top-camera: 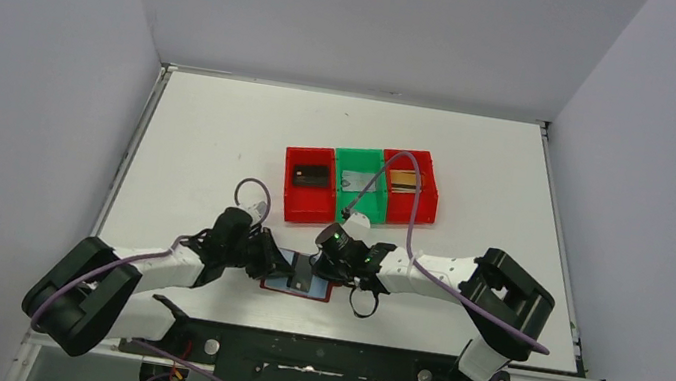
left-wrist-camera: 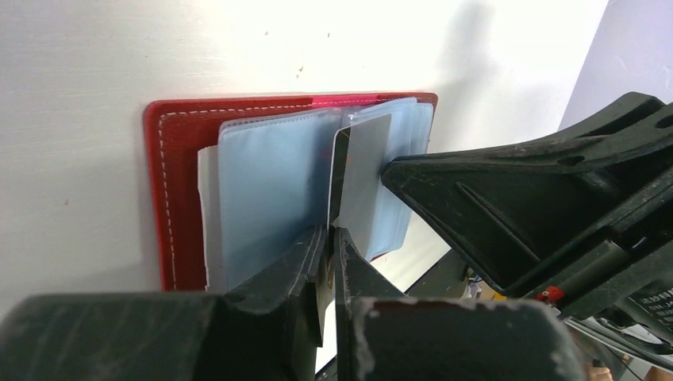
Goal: Take the credit cards out of the card holder
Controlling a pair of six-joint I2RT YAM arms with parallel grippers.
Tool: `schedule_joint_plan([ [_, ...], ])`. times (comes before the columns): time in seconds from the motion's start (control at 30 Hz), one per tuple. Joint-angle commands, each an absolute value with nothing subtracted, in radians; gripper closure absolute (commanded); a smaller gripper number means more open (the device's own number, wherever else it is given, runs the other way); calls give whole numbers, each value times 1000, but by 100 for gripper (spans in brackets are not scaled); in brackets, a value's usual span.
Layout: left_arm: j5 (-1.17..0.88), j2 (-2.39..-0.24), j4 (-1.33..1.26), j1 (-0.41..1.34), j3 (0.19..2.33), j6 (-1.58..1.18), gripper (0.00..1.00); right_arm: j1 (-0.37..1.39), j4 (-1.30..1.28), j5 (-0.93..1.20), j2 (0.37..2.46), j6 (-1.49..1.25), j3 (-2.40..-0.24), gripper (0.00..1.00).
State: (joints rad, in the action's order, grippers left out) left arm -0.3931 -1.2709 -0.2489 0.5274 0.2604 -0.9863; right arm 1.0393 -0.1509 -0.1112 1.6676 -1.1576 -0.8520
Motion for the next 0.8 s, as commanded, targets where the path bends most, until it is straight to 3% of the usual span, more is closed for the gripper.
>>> schedule_joint_plan([
  [0.0, -359, -1241, -235, 519, 262, -969, 98, 1028, -252, -127, 1703, -1143, -811, 99],
  [0.63, -353, -1142, -114, 468, 270, -920, 100, 1022, -255, -132, 1698, -1152, -800, 99],
  [0.77, -367, -1146, -118, 466, 273, -913, 96, 1024, -262, -135, 1697, -1147, -806, 99],
])
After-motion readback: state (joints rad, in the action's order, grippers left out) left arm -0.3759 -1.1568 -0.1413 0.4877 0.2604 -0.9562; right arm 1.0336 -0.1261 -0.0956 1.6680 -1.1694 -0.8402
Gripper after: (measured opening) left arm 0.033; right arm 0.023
